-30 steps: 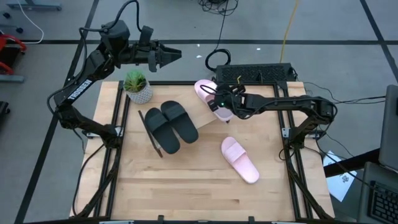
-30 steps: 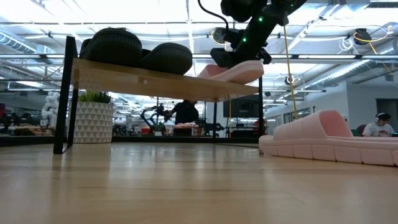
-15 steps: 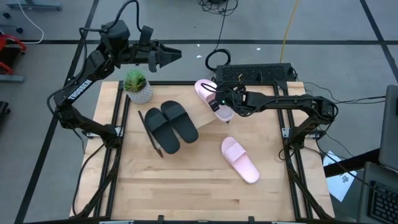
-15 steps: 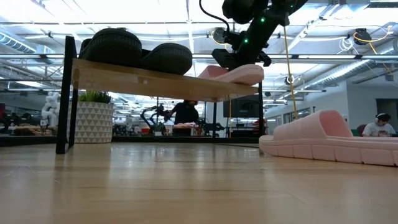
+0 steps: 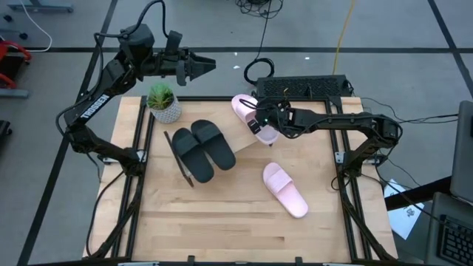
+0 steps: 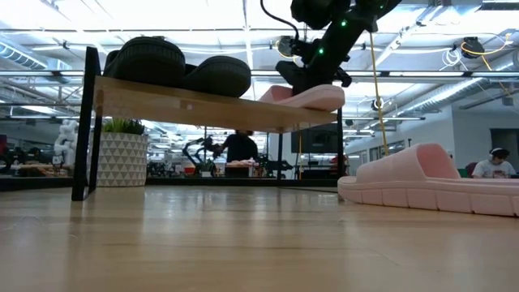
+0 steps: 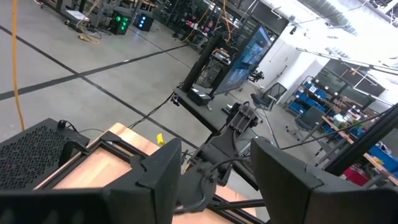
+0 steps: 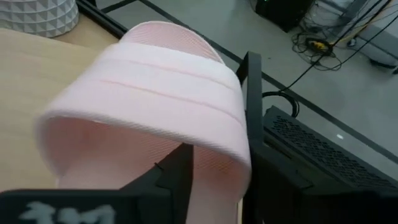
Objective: Pick and place slides into the shelf
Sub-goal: Put the top pink slide on the shelf, then put the pink slide on the shelf
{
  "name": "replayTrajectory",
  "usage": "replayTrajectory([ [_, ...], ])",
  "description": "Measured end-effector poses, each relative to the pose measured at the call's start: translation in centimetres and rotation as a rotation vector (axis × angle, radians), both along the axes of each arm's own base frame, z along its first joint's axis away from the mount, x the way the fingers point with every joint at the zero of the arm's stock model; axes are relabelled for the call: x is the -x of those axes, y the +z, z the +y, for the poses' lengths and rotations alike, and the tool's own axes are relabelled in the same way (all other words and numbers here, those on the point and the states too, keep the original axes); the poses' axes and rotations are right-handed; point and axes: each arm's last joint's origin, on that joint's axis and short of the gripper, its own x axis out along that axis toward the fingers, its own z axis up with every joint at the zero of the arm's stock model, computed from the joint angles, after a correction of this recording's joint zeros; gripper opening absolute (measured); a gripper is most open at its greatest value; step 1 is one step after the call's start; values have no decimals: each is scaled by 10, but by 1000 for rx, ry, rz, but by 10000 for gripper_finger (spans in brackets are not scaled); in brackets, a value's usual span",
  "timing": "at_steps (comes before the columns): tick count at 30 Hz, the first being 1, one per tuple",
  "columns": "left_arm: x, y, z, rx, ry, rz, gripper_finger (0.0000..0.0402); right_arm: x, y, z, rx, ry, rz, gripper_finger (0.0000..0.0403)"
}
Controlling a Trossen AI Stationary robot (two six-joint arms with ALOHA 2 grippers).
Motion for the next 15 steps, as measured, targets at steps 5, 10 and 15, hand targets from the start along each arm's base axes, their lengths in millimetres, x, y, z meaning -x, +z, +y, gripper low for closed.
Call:
replayTrajectory([
  [5, 0, 0, 0, -12, -1, 2, 191, 6, 13, 2, 5, 18, -46, 169],
  [10, 0, -1, 0, -10, -1, 7, 191, 13, 28, 6, -20, 72, -95, 184],
  [15, 0, -1, 0, -9, -2, 7, 191, 25, 48, 16, -120, 254, -173, 182],
])
